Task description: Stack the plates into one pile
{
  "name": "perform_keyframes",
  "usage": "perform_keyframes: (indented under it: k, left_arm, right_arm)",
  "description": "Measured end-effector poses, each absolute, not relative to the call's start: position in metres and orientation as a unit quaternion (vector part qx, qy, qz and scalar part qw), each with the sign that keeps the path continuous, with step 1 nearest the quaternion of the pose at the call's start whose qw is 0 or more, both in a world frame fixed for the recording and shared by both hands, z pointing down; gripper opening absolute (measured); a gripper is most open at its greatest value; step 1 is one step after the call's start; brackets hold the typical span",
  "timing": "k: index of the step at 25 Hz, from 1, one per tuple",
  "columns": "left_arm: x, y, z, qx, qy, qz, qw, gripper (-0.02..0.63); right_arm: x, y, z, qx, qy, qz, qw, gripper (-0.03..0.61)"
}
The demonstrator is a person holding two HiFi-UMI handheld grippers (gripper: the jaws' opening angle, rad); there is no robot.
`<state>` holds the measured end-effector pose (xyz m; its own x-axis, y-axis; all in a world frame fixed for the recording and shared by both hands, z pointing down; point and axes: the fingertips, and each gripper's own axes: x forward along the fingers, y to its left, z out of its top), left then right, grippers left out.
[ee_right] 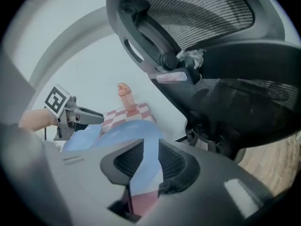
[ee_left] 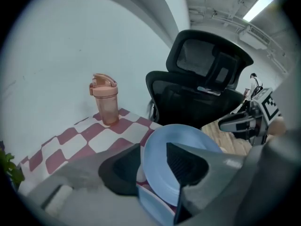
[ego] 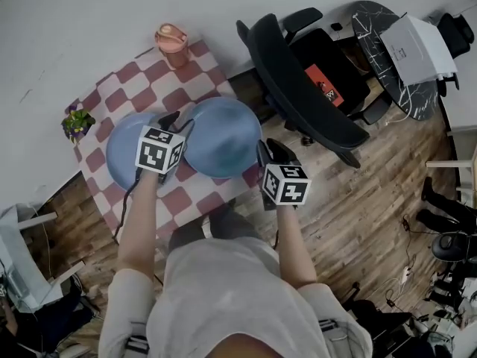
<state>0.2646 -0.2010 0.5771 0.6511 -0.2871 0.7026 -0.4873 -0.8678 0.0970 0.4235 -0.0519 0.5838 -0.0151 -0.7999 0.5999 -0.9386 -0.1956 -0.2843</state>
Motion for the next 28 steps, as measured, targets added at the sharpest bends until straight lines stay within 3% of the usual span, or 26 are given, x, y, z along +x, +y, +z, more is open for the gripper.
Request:
perform_keyframes:
  k: [13,21,23,26,28]
  left_arm:
    - [0.278,-0.212,0.640,0.851,-0.198,0.459,0.161,0.179]
    - [0.275,-0.221,0.656,0.827,-0.201,0.508,0.134,0.176]
    - [0.272,-0.229,0.653,0.822,-0.212,0.515,0.117,0.140]
    - [0.269,-0.231,0.651,0.819,-0.224,0.515,0.123,0.054]
    - [0.270,-0.223,0.649,0.822,-0.217,0.508,0.142,0.051]
  right_arm:
    - [0.431,-0.061,0.639,0.667,-0.611,0.407,0.128,0.143]
    - [0.423,-0.066,0.660,0.648,-0.614,0.424,0.155,0.119]
    - [0.427,-0.065,0.662,0.655,-0.603,0.425,0.162,0.058]
    - [0.431,-0.066,0.658,0.662,-0.594,0.431,0.149,0.048]
    - [0.436,-0.069,0.647,0.673,-0.592,0.423,0.137,0.039]
